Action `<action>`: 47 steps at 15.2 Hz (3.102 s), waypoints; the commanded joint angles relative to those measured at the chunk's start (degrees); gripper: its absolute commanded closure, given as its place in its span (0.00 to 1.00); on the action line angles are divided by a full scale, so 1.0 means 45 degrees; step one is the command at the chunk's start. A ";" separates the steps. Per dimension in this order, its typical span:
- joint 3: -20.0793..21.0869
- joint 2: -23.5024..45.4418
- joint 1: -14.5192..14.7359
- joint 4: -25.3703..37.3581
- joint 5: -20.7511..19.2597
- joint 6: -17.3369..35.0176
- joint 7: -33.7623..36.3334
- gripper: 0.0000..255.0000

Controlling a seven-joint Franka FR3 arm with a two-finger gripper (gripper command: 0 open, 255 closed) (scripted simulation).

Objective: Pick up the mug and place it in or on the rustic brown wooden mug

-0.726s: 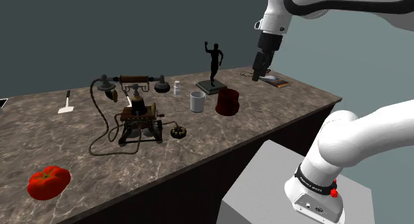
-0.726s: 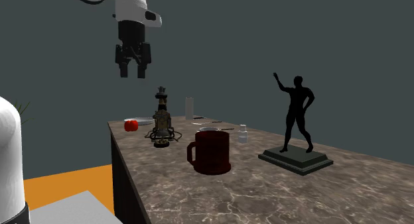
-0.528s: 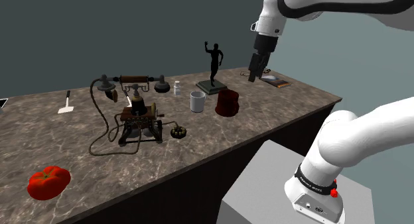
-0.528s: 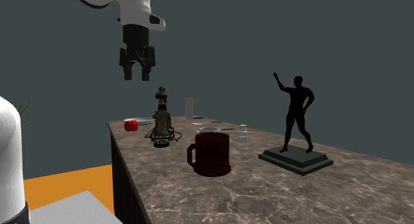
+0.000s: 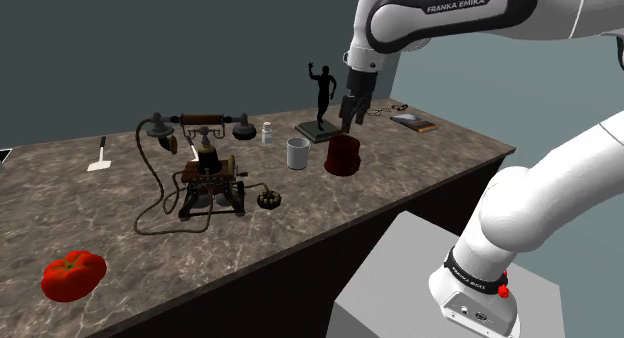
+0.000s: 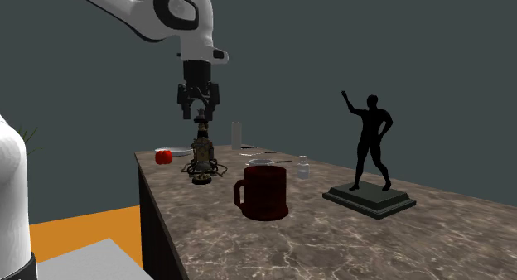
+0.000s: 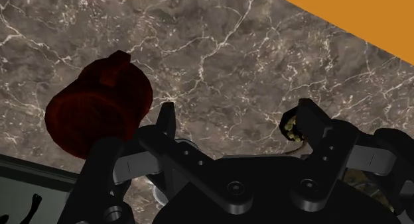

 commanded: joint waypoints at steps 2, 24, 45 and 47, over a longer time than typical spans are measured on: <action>0.0068 0.1642 -0.0025 0.0854 -0.0194 0.0735 0.0022 0.00; 0.0262 1.0587 0.0185 0.7336 -0.1646 0.2794 0.0749 0.00; 0.0243 1.0799 0.0164 0.7018 -0.1673 0.3324 0.0768 1.00; 0.0249 1.0659 0.0164 0.7167 -0.1656 0.3038 0.0741 1.00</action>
